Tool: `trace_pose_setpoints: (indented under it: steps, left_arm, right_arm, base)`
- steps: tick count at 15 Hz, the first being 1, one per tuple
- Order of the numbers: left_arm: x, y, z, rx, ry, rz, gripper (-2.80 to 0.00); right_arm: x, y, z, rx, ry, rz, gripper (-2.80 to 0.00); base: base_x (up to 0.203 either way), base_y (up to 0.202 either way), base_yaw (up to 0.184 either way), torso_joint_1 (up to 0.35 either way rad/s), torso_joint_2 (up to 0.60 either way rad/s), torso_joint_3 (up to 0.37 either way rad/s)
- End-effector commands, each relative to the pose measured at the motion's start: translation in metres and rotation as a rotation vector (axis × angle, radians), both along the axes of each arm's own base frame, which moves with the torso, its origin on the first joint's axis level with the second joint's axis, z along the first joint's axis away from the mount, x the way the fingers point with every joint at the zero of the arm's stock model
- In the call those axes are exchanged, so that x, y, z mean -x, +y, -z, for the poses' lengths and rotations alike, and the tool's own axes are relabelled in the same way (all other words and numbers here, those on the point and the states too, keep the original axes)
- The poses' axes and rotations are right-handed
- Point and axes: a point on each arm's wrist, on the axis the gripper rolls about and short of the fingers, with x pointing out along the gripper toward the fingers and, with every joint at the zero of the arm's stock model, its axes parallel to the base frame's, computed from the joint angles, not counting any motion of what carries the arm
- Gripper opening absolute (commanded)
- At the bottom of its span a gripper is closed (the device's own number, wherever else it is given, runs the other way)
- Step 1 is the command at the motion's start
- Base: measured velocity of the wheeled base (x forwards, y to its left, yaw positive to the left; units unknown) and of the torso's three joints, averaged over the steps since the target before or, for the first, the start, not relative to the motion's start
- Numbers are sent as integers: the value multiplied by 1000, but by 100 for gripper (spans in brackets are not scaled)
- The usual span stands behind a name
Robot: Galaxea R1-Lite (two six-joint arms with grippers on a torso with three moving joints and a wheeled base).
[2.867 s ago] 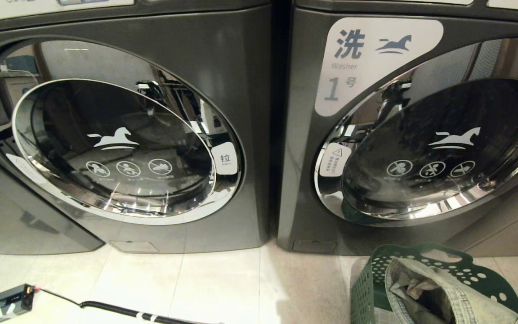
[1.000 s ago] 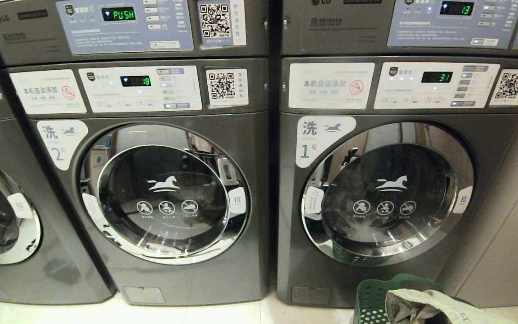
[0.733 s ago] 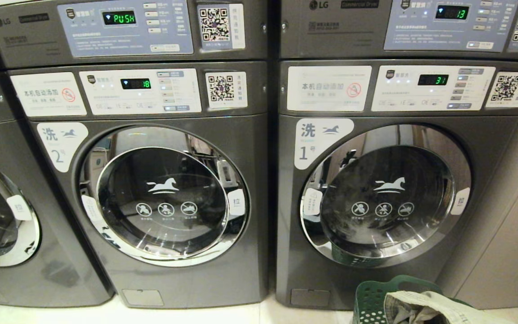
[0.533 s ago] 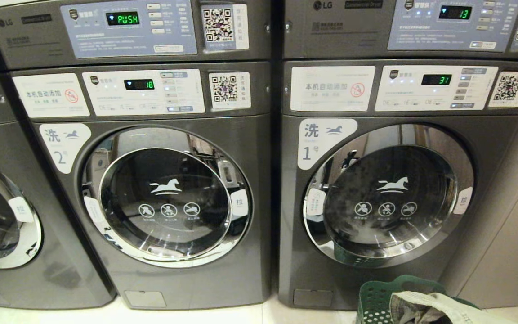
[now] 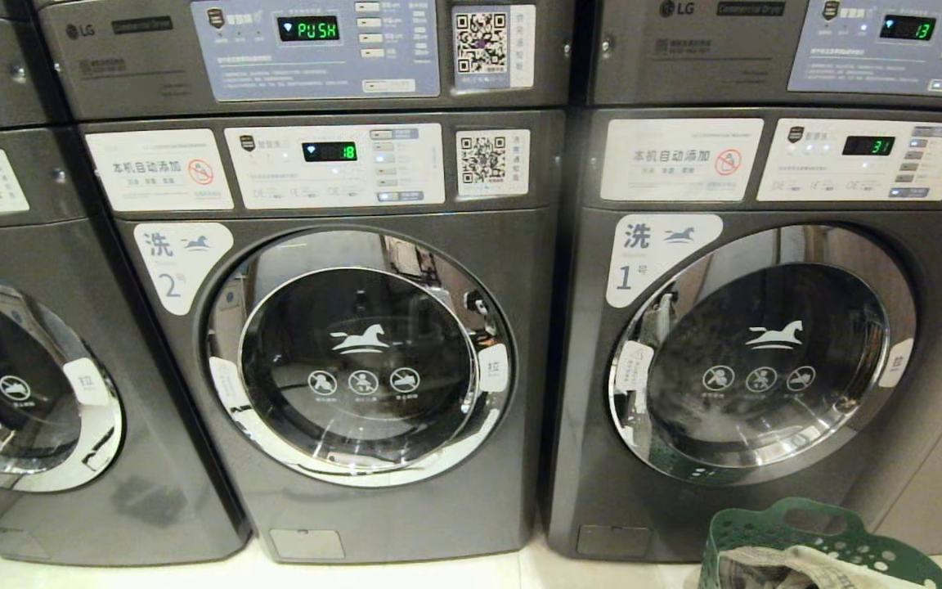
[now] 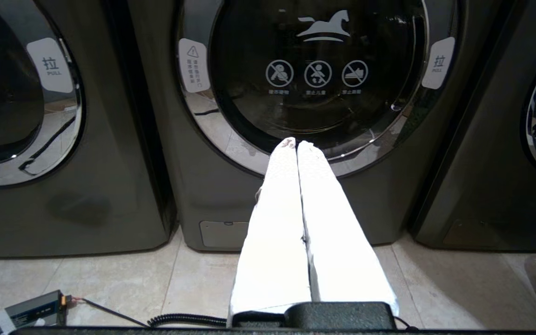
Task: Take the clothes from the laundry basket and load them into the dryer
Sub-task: Put the clothes in the dryer
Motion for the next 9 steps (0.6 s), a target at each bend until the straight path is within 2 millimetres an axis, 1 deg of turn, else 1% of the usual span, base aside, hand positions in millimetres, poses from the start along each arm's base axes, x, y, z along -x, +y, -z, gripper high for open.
trace_pose_setpoints:
  steps: [1,9]
  left_arm:
    - [0,0,0,0,-1,0,-280]
    - [0,0,0,0,-1,0,-280]
  right_arm:
    - [-1,0,2,-1,7,0,-280]
    - [-1,0,2,-13,7,11,-280]
  base:
    - [0,194,-3,2,5,-1]
    - [0,197,-2,3,2,4]
